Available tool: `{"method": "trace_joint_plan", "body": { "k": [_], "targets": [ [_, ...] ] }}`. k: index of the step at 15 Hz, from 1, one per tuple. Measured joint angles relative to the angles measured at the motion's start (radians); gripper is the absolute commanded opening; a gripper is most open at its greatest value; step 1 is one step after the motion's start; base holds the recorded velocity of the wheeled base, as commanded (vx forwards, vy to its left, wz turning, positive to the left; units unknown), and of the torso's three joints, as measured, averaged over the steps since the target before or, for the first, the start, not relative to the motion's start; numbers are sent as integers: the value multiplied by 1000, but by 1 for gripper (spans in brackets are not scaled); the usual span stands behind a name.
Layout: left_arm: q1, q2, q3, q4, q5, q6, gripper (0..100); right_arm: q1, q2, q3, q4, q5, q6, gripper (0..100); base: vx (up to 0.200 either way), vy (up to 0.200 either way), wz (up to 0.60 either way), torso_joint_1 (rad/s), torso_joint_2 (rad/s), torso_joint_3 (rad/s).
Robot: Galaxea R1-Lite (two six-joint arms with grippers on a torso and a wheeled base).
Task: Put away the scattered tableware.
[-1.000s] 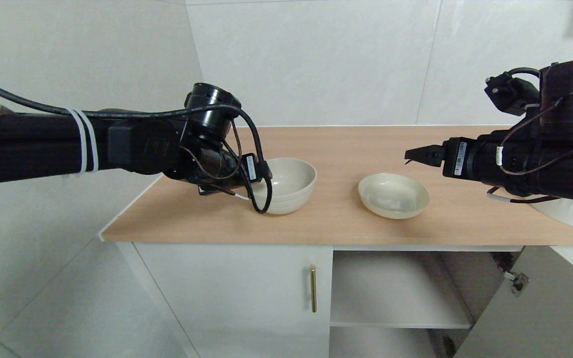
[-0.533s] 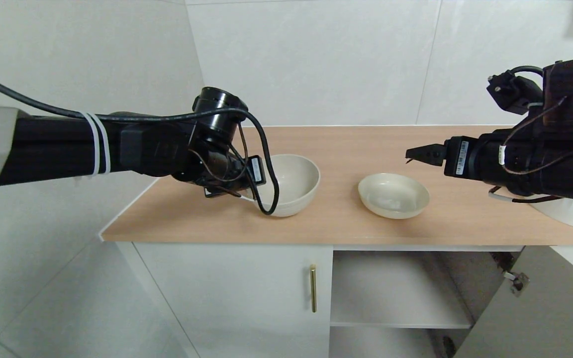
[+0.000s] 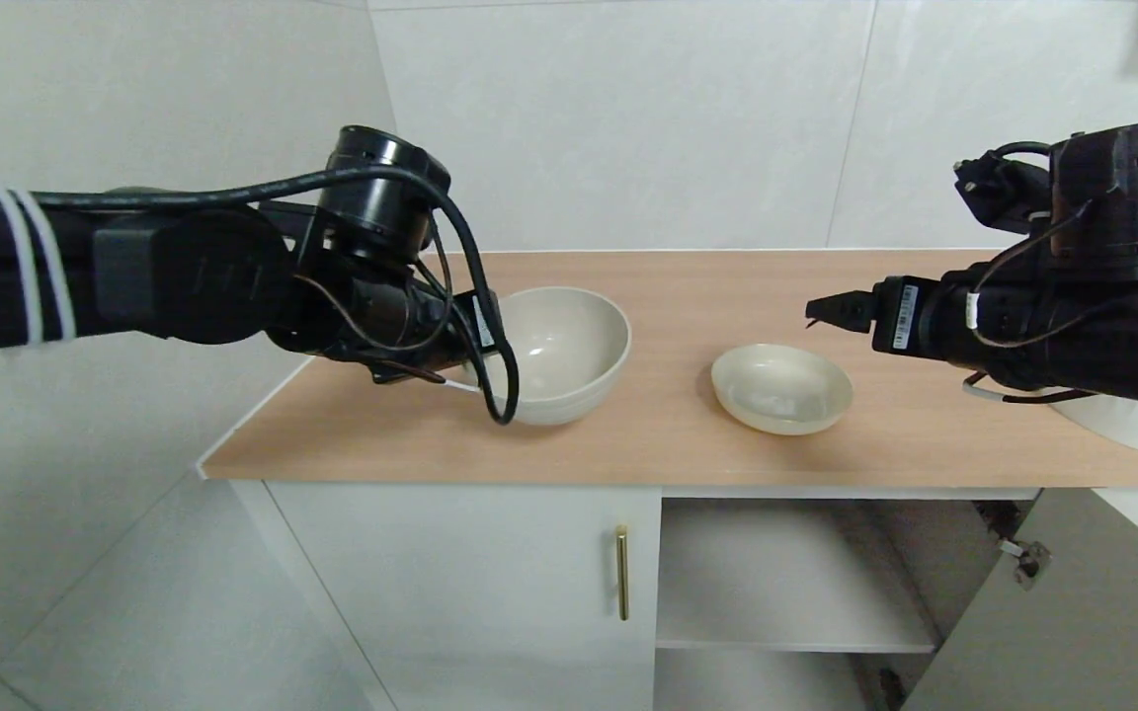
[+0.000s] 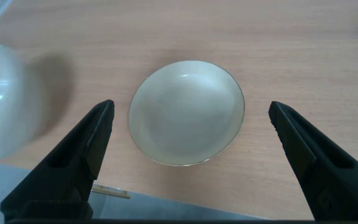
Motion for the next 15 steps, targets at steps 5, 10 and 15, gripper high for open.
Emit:
{"method": "trace_joint_plan", "body": {
  "k": [5, 10, 15],
  "targets": [
    [-38, -201, 127, -87, -3, 24, 0, -43, 116, -53, 24, -37, 1, 100, 0, 0, 0, 0, 0, 0],
    [-50, -272, 160, -98, -3, 36, 0, -105, 224, -102, 29, -34, 3, 100, 0, 0, 0, 0, 0, 0],
    [-50, -278, 161, -98, -3, 36, 0, -126, 279, -117, 28, -33, 3, 100, 0, 0, 0, 0, 0, 0]
  ]
}}
